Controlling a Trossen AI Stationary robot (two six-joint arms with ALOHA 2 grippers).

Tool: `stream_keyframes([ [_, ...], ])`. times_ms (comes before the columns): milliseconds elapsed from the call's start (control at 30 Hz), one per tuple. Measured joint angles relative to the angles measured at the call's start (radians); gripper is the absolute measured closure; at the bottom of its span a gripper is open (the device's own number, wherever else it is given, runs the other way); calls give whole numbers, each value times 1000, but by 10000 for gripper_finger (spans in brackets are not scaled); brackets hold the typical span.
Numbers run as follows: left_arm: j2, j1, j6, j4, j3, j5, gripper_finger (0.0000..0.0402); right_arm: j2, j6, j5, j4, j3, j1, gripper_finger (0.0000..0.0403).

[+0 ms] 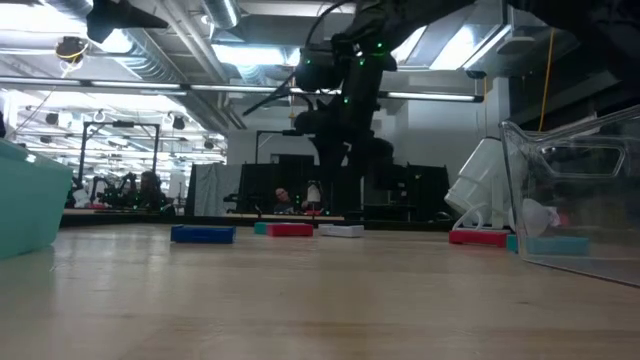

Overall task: Pick & Place Office items
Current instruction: Put the white digital clock into the transparent bin

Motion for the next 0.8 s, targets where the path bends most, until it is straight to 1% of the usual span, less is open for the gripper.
stream_keyframes([
  [100, 0, 0, -15, 0, 0, 0, 107, 17, -22, -1, -1, 0, -1, 142],
  [267, 0, 0, -38, 0, 0, 1, 107, 45, -50, -65, 2, 0, -2, 142],
  [467, 0, 0, -53, 0, 0, 2, 107, 56, -53, -63, 2, 0, -2, 142],
  [600, 0, 0, -54, 0, 0, 2, 107, 56, -72, -35, 2, 0, -6, 142],
  [800, 0, 0, -54, 0, 0, 2, 107, 67, -78, -46, -2, -1, -17, 142],
])
